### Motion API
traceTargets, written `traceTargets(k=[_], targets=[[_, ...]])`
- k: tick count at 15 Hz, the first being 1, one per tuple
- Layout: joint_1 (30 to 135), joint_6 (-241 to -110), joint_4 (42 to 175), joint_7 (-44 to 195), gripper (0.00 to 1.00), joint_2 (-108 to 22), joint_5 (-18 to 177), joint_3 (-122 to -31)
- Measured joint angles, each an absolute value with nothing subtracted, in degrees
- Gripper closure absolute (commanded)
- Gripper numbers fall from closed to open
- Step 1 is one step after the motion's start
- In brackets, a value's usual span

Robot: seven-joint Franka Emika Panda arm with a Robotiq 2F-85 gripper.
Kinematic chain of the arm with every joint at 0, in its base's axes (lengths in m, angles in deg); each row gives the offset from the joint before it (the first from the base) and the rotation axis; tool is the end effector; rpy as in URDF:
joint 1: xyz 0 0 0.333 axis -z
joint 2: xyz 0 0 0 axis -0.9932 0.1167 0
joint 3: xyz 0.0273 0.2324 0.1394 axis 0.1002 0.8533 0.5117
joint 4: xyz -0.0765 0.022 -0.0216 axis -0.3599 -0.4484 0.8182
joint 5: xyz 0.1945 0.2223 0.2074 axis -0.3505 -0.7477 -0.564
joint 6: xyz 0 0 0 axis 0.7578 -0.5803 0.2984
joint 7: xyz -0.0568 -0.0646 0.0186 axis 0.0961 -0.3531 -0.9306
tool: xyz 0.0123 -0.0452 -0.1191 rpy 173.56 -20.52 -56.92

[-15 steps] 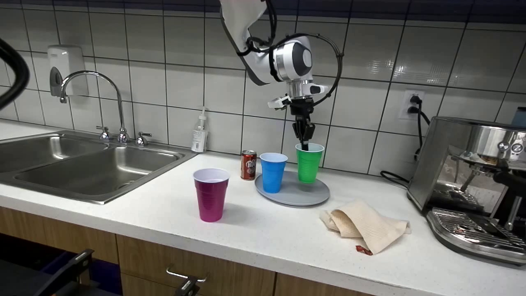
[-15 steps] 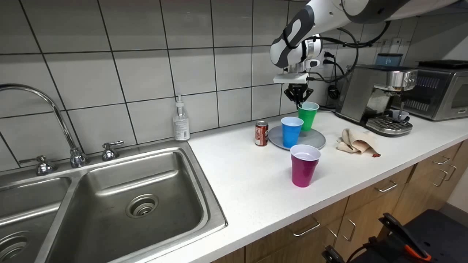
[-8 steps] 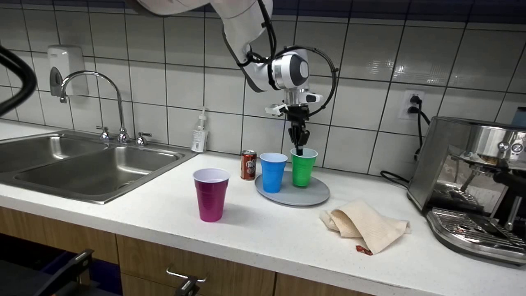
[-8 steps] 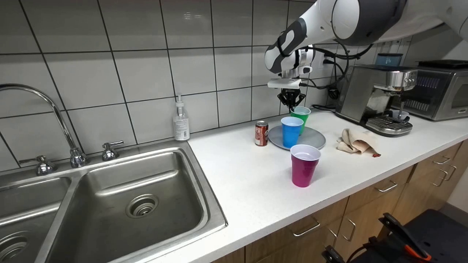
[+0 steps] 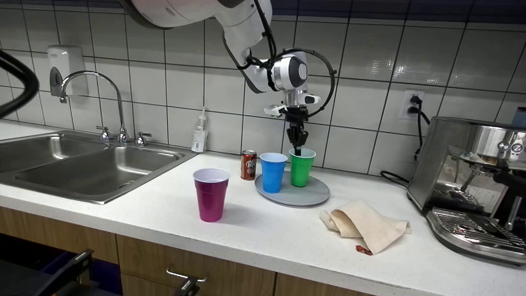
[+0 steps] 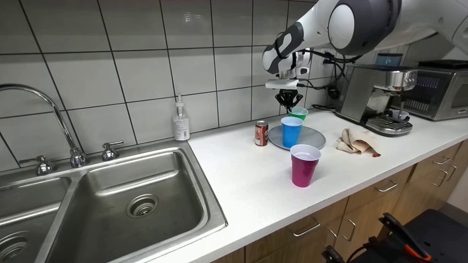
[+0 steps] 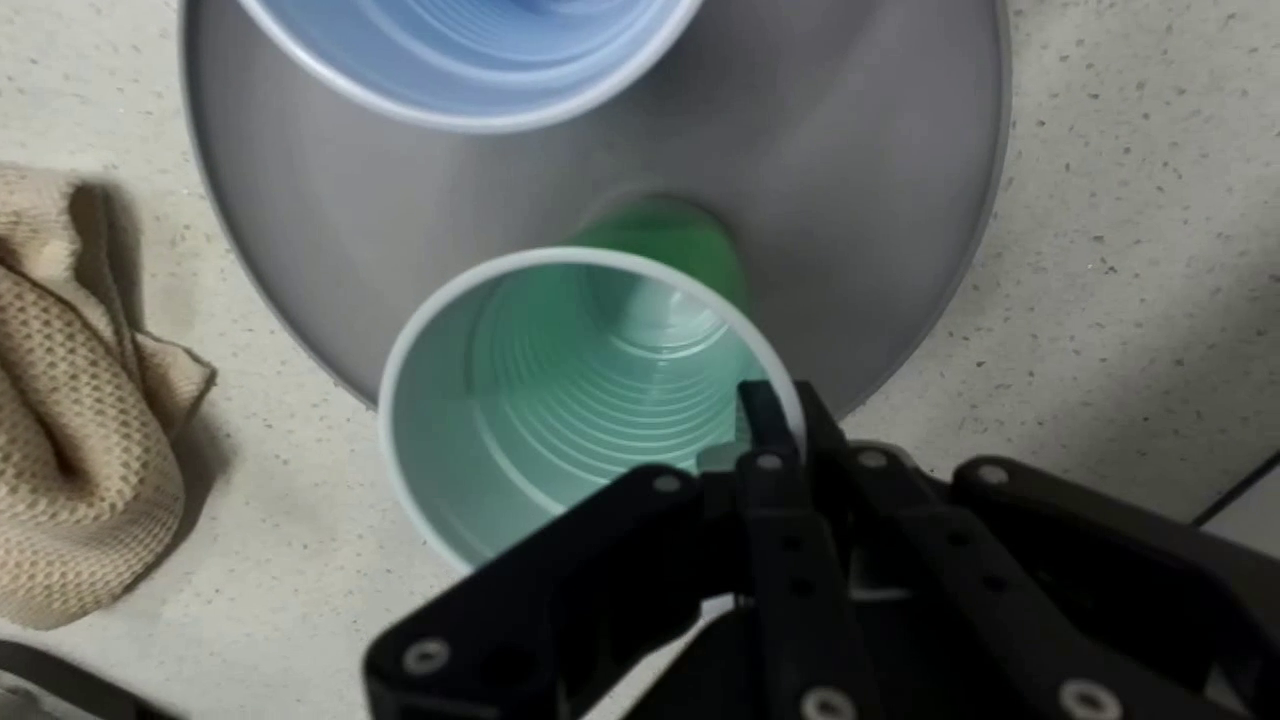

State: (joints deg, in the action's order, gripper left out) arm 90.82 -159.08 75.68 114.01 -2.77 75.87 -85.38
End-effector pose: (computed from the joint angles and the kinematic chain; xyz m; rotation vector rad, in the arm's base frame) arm 0.6885 -0.2046 0.2193 2.6073 -1.4346 0.1305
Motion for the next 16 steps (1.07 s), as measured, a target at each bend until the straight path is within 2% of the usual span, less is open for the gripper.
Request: traceTargets(k=[9, 16], targets=[[91.5, -159.2, 74.9, 110.9, 0.02, -2.2, 75.9, -85.4], [92.2, -162.1, 76.0, 105.8, 0.0, -4.1, 75.8, -85.4]])
